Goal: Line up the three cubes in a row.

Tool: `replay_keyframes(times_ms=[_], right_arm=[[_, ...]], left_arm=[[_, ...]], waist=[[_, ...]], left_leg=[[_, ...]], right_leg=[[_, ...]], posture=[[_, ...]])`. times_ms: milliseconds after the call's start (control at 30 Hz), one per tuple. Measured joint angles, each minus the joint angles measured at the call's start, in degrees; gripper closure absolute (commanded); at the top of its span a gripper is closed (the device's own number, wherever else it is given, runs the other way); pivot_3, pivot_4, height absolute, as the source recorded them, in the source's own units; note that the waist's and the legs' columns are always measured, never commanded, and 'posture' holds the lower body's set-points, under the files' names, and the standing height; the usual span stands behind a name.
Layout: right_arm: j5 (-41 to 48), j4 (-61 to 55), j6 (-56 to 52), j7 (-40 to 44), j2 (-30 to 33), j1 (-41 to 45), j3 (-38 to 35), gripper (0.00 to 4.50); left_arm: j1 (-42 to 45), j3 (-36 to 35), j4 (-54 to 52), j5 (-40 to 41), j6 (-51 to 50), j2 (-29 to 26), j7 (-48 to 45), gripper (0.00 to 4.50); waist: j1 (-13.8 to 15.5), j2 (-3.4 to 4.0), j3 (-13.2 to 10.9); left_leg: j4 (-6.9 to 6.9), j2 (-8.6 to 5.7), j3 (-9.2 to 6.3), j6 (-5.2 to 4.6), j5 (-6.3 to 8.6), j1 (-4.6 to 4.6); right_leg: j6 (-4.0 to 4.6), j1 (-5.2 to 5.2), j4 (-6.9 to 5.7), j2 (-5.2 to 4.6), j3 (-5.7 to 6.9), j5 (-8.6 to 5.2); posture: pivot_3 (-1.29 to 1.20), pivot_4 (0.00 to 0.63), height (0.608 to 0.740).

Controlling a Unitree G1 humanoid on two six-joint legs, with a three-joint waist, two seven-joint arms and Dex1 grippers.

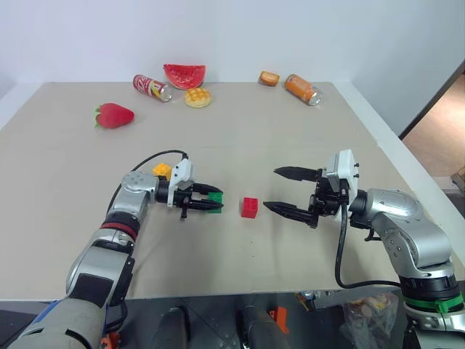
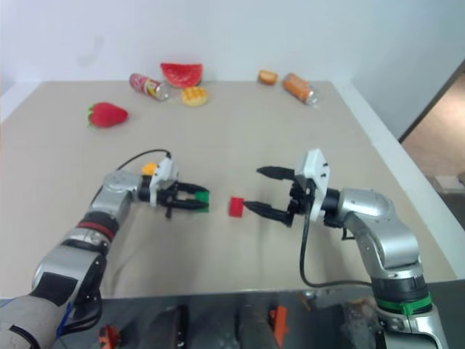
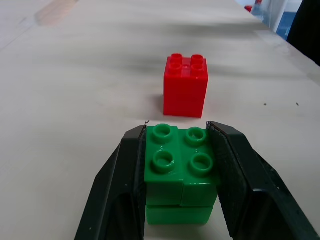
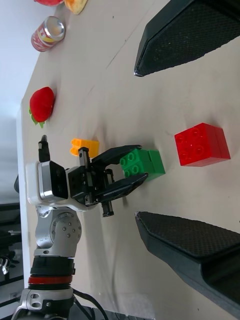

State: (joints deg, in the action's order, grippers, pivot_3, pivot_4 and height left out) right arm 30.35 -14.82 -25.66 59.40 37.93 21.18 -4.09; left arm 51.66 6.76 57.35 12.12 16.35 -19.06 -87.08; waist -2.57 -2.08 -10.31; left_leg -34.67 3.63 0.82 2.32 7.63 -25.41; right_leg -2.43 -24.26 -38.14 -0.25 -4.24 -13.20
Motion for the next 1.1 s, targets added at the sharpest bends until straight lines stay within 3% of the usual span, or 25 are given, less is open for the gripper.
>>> replay_keyframes(times_ms=[67, 233, 267, 600, 833, 967, 1100], right_arm=[[0.0, 0.1, 0.0, 0.0, 0.0, 0.2, 0.0, 0.00], [0.0, 0.8, 0.0, 0.3, 0.0, 1.5, 0.1, 0.00], [-0.1, 1.0, 0.1, 0.4, 0.0, 1.7, 0.1, 0.00], [-0.1, 2.8, 0.5, 1.3, -0.2, 3.1, 1.7, 0.00], [0.4, 2.8, 0.6, 1.6, -0.5, 4.1, 1.8, 0.00], [0.5, 2.8, 0.7, 1.6, -0.9, 4.1, 1.9, 0.00], [-0.1, 2.9, 1.4, 1.3, -2.3, 4.1, 2.9, 0.00]], left_arm=[[0.0, -0.2, 0.0, -0.1, 0.0, 0.0, 0.0, 2.19], [-1.2, -0.4, 0.0, -0.6, -1.2, -0.1, -0.1, 0.62], [-1.4, -0.5, 0.0, -0.6, -1.2, -0.1, -0.1, 0.12], [-5.3, -5.0, -11.5, 3.2, -6.1, -4.7, -1.8, 0.05], [-15.6, -11.0, -24.8, 8.1, -11.4, -13.7, 1.0, 0.05], [-20.0, -16.1, -34.4, 12.8, -19.4, -15.7, 7.2, 0.05], [-25.2, -21.2, -40.6, 14.6, -26.8, -15.8, 19.8, 0.05]], waist=[[0.0, 0.00, 0.0], [-0.1, 0.00, 0.0], [0.0, 0.00, 0.0], [-0.2, 0.00, 0.0], [-0.1, 0.01, 0.0], [0.2, 0.00, 0.0], [0.0, 0.00, 0.0]], left_leg=[[0.05, 0.00, -0.03, 0.00, 0.00, 0.00], [0.07, 0.00, -0.05, 0.00, 0.00, 0.00], [0.07, 0.00, -0.06, 0.00, 0.00, 0.00], [0.12, 0.01, -0.07, 0.00, 0.00, 0.02], [0.17, 0.06, -0.07, 0.00, 0.00, 0.02], [0.11, 0.04, -0.07, 0.00, 0.00, 0.02], [0.06, 0.05, -0.01, 0.00, 0.00, 0.09]], right_leg=[[-0.02, -0.01, 0.00, 0.02, 0.00, -0.01], [-0.05, -0.02, 0.00, 0.03, 0.01, 0.00], [-0.04, -0.03, 0.00, 0.03, 0.01, -0.01], [-0.03, -0.03, -0.01, 0.04, 0.01, -0.02], [0.07, -0.07, -0.03, 0.04, 0.04, -0.08], [0.07, 0.02, -0.02, -0.06, 0.08, -0.10], [0.06, 0.04, -0.03, -0.07, 0.06, -0.06]], posture=[[0.00, 0.150, 0.740], [0.00, 0.150, 0.740], [0.00, 0.150, 0.740], [0.00, 0.150, 0.740], [0.00, 0.150, 0.740], [0.00, 0.150, 0.740], [0.00, 0.150, 0.740]])
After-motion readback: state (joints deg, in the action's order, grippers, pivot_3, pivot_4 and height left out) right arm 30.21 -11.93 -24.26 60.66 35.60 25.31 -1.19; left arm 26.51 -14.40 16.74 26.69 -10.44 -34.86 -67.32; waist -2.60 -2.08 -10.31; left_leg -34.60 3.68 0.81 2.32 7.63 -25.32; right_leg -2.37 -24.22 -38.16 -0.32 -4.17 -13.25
